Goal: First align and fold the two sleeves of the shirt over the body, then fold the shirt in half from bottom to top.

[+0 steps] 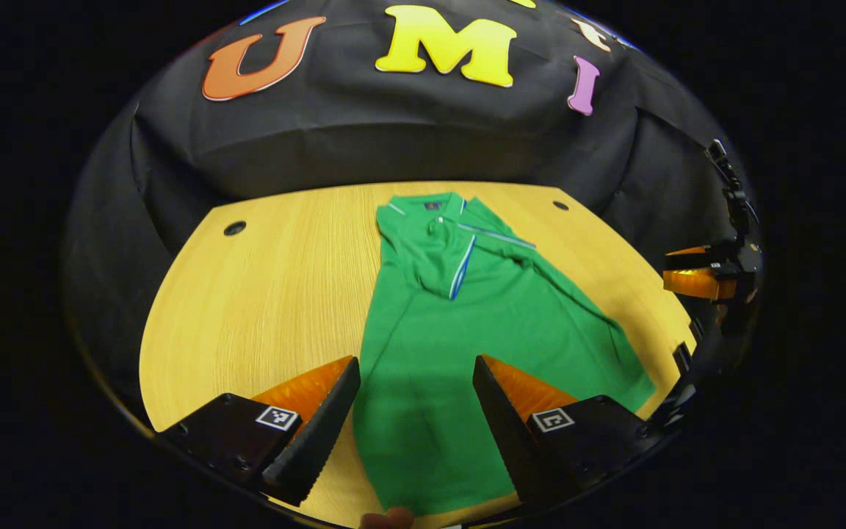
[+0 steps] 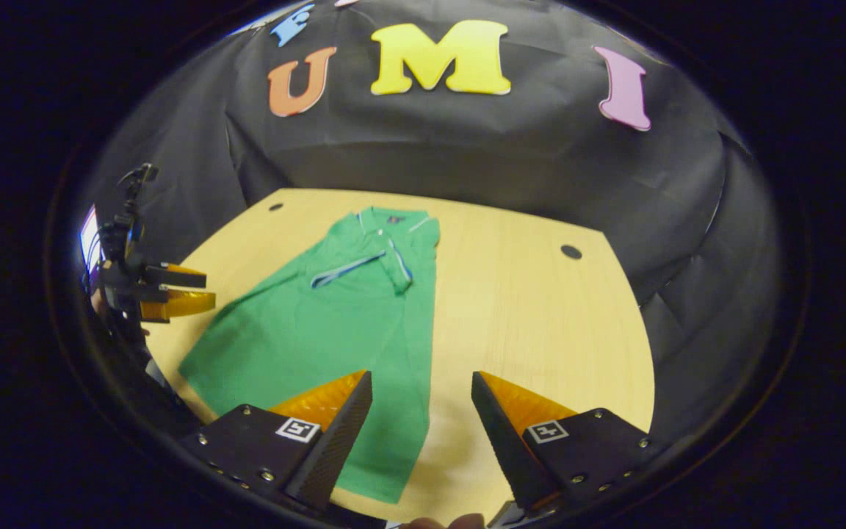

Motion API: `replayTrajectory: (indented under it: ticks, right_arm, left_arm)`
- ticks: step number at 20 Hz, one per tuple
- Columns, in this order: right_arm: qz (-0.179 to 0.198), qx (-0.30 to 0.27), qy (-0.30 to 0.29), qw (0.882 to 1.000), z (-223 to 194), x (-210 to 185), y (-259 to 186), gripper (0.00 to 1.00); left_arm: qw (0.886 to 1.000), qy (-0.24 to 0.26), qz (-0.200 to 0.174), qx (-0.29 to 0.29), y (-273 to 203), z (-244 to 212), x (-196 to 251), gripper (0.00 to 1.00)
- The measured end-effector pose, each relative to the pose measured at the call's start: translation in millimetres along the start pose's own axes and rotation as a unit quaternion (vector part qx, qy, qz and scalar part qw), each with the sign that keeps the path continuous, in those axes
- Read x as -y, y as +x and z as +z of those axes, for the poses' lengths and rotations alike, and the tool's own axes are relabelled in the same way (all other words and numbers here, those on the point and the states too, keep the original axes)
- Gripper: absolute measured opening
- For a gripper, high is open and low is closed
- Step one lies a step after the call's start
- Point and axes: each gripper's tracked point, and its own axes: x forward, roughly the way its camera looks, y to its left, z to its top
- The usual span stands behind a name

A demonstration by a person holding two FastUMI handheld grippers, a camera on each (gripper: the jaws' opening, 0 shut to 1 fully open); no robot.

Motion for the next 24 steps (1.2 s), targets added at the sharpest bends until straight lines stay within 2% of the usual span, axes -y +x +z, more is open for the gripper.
replayTrajectory:
  ticks: [4,8,13,18,21,23,24]
  right_arm:
    - [0.028,-0.089,-0.028,0.995,-79.7,-12.1,1.5,0.87]
    - [0.048,-0.130,-0.041,0.989,-127.2,-25.0,-6.0,0.87]
    - [0.061,-0.139,-0.069,0.986,-143.6,-39.3,3.5,0.87]
    - [0.065,-0.157,-0.087,0.982,-160.7,-46.7,11.0,0.87]
    - [0.066,-0.152,-0.088,0.982,-161.5,-47.5,11.4,0.92]
    - [0.065,-0.153,-0.096,0.981,-162.6,-48.0,12.5,0.91]
    - [0.067,-0.154,-0.093,0.981,-162.3,-48.7,12.9,0.76]
  left_arm:
    - [0.998,-0.005,-0.023,-0.054,-19.3,-58.6,7.8,0.99]
    - [0.995,-0.033,-0.023,-0.086,-33.1,-102.6,6.1,0.99]
    - [0.991,-0.042,-0.038,-0.119,-33.2,-139.7,16.2,1.00]
    - [0.992,-0.026,-0.021,-0.119,-31.4,-148.8,7.7,0.97]
    - [0.994,0.019,0.007,-0.110,-29.5,-153.0,9.3,0.97]
    - [0.994,0.023,0.010,-0.106,-26.5,-155.1,14.8,0.96]
    - [0.994,0.021,0.009,-0.103,-25.7,-153.7,19.8,0.95]
